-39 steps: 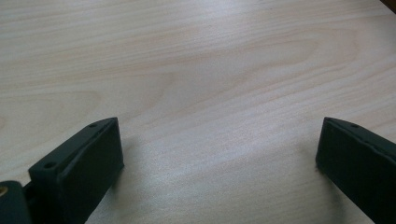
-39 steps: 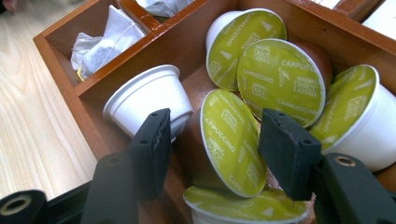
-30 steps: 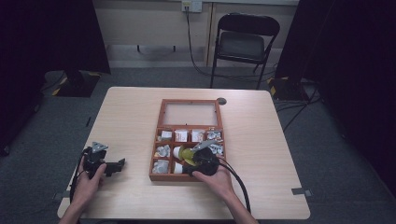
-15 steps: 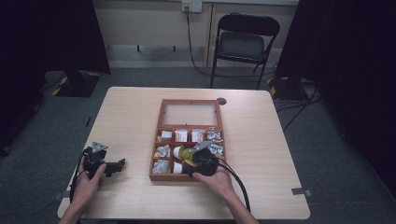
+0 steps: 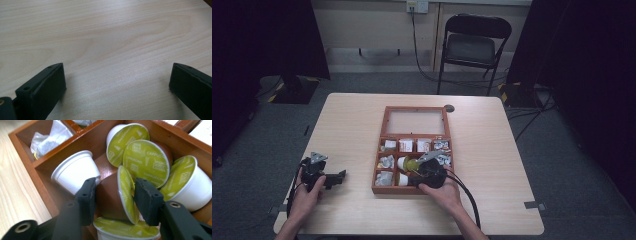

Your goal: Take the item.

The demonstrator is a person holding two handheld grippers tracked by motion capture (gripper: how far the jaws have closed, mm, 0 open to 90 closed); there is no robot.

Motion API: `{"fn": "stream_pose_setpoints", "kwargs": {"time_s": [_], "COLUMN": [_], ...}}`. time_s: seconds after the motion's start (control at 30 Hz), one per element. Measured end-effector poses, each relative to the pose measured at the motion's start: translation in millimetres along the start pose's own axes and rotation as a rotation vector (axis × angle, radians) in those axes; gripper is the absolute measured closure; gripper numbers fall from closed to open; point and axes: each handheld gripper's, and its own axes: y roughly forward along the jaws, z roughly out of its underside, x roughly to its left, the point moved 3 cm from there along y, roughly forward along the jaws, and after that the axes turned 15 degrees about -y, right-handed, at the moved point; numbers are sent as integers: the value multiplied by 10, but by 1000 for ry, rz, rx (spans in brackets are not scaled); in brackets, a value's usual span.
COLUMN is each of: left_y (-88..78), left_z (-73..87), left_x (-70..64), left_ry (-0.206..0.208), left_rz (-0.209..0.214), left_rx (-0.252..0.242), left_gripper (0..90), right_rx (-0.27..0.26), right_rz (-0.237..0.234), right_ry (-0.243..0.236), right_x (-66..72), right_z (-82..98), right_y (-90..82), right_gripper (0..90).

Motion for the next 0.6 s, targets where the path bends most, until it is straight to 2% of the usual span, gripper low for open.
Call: {"fn": "stream_pose_setpoints", "kwargs": {"time_s": [0.23, 0.33, 0.5, 0.6], "left_y": [0, 0, 0, 0], "left_z": [1, 1, 2, 2], "left_x": [-2, -2, -3, -3], "left_ry": [-1, -1, -1, -1], "left_rz": [2, 2, 2, 2], "left_rx": [0, 0, 0, 0], "left_gripper": [2, 2, 2, 2], "right_rx": [-26, -45, -68, -89], "right_rz": [18, 16, 15, 0], "right_ry": [28, 42, 36, 57], "right_x": [-14, -34, -22, -28], "right_z": [0, 0, 11, 6], "right_y": [-18, -44, -64, -76], "right_gripper": [559, 568, 572, 575]}}
